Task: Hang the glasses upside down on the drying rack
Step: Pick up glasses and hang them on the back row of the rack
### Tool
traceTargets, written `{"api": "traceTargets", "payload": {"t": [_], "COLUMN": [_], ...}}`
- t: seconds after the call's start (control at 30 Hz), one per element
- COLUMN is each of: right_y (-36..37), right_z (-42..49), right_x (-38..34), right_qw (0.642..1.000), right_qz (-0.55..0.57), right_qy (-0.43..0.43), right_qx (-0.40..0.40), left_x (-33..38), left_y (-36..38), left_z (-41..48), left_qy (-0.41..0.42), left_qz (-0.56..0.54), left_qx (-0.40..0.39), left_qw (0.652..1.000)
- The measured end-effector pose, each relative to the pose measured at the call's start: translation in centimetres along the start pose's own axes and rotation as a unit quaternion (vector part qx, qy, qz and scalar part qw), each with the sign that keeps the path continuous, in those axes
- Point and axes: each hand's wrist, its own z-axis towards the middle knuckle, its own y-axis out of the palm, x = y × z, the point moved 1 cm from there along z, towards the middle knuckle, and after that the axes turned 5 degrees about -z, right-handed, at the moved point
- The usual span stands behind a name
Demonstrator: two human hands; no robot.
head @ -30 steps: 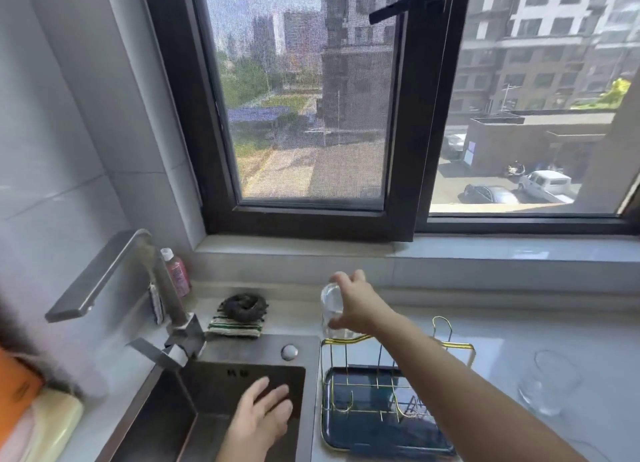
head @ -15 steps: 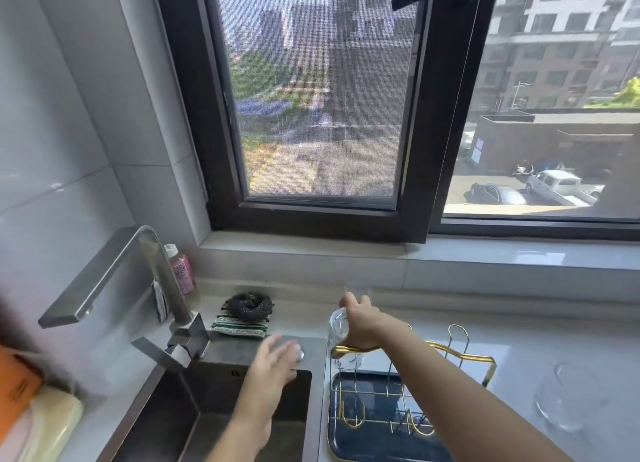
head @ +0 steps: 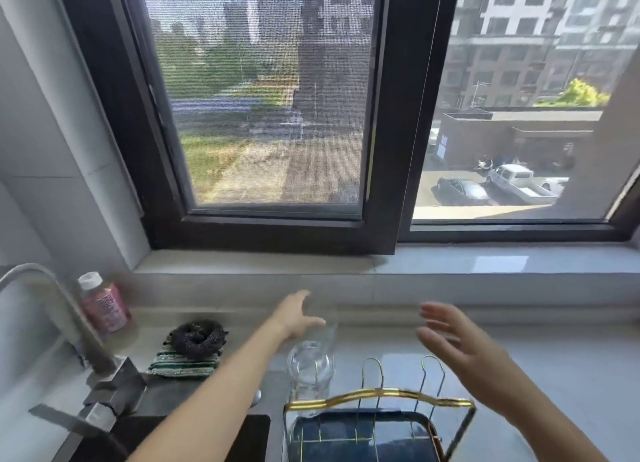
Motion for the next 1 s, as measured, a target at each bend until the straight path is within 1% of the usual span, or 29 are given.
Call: {"api": "traceTargets", "payload": {"t": [0.03,0.1,0.23,0.3,0.37,0.43,0.5,0.57,0.6,0.63,0.67,0.7,0.73,0.77,0.8,0.83,0.87,0.9,0.93,1.0], "right_y": [0.2,0.8,2.4,2.8,2.8,2.5,2.1,1.9,1.9,1.9,1.9,2.0,2.1,2.2,2.1,2.0,1.9,1.8,1.7,1.4], "right_z": [0.1,0.6,1.4,1.5,1.5,1.6,1.8,2.2,2.6,3.0,3.5,3.9,4.2,4.3,4.3,4.1,3.8,3.5,3.3,3.1], "right_x": [0.8,2.2,4.2,4.6,4.8,4.8,4.6,3.8,3.1,2.3,1.4,0.5,-0.2,-0.8,-1.3,-1.8,-2.0,-2.2,-2.2,-2.3], "right_qw": [1.0,1.0,0.998,0.997,0.996,0.996,0.995,0.994,0.992,0.988,0.98,0.966,0.944,0.914,0.882,0.86,0.858,0.873,0.895,0.933], "right_qz": [-0.01,-0.017,0.0,0.015,0.035,0.058,0.078,0.098,0.115,0.141,0.181,0.245,0.323,0.403,0.468,0.507,0.508,0.483,0.444,0.359], "right_qy": [0.006,0.016,0.038,0.044,0.047,0.052,0.055,0.05,0.045,0.048,0.056,0.064,0.062,0.051,0.045,0.034,0.017,0.003,-0.002,0.0], "right_qx": [0.002,-0.004,-0.054,-0.068,-0.065,-0.049,-0.024,0.01,0.03,0.049,0.059,0.055,0.031,-0.002,-0.031,-0.054,-0.068,-0.065,-0.046,0.0], "left_x": [0.0,-0.1,-1.4,-1.9,-2.0,-1.4,0.3,2.7,4.0,5.2,6.4,7.3,7.9,8.5,8.9,9.3,9.4,9.4,9.1,7.8], "left_y": [0.4,1.2,2.9,3.7,3.8,2.5,0.2,-2.3,-3.3,-3.9,-4.2,-4.2,-3.8,-3.2,-2.5,-1.9,-1.4,-1.0,-0.8,-0.6], "left_z": [1.4,3.9,6.8,7.1,7.1,6.7,5.7,3.6,2.2,0.5,-1.3,-3.1,-4.7,-6.2,-7.4,-8.4,-9.2,-9.7,-10.1,-11.0], "left_qy": [0.002,0.001,-0.002,0.002,0.011,0.025,0.058,0.118,0.148,0.167,0.174,0.179,0.187,0.2,0.213,0.219,0.221,0.22,0.21,0.155], "left_qz": [0.062,0.14,0.2,0.225,0.238,0.214,0.158,0.055,-0.02,-0.106,-0.189,-0.254,-0.297,-0.321,-0.331,-0.327,-0.307,-0.271,-0.228,-0.172], "left_qx": [-0.029,-0.087,-0.17,-0.169,-0.139,-0.098,-0.047,0.005,0.019,0.014,-0.009,-0.039,-0.066,-0.084,-0.092,-0.089,-0.075,-0.057,-0.042,-0.009], "left_qw": [0.998,0.986,0.965,0.96,0.961,0.972,0.985,0.992,0.989,0.98,0.966,0.95,0.934,0.922,0.915,0.915,0.922,0.936,0.95,0.973]}}
